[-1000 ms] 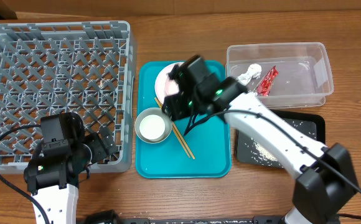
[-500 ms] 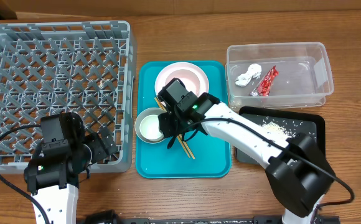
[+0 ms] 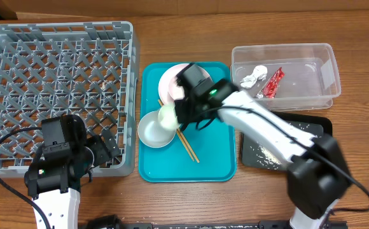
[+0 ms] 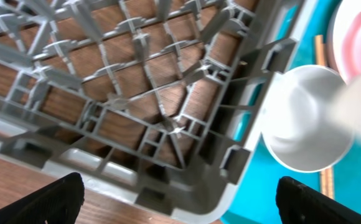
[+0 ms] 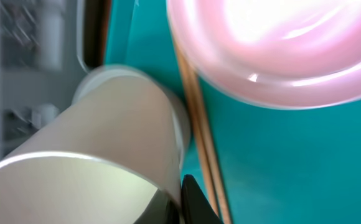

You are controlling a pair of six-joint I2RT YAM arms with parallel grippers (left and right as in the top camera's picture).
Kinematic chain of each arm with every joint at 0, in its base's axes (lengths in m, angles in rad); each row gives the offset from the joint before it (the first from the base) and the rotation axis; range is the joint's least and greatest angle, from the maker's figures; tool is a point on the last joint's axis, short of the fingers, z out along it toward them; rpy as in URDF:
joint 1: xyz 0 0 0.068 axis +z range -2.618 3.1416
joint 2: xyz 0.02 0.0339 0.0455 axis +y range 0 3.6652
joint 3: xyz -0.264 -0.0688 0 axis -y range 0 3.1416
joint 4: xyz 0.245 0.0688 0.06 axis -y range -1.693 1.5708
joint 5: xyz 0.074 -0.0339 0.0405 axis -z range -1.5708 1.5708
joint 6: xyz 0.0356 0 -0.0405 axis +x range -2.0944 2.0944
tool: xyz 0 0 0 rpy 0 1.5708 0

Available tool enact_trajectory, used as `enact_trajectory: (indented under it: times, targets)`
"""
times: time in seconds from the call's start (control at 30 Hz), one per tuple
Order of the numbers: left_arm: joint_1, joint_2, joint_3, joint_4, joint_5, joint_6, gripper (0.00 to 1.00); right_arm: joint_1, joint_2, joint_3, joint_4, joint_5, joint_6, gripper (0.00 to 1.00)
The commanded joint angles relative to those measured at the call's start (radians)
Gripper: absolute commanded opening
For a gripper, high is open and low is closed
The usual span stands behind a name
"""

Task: Sort waste into correct bins and load items into the dishwasher
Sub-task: 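Grasp the white cup with the right gripper and lift it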

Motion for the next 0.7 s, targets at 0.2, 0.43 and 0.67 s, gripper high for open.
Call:
enact_trajectory:
  times: [0.2,0.43,0.67]
  targets:
    - [-0.051,0.005,0.019,0.180,0.448,0.158,0.98,-0.303,-0.256,0.058,-0.152,-0.188,-0.005,0.04]
    - [-0.251,0.076,0.019,0.446,0.687,0.157,0.98,-0.432,-0.248,0.055,-0.214,-0.624,-0.182,0.04]
    - [-0.384,0.153,0.019,0.761,0.947,0.134,0.94,-0.426,-0.248,0.055,-0.267,-0.793,-0.242,0.04]
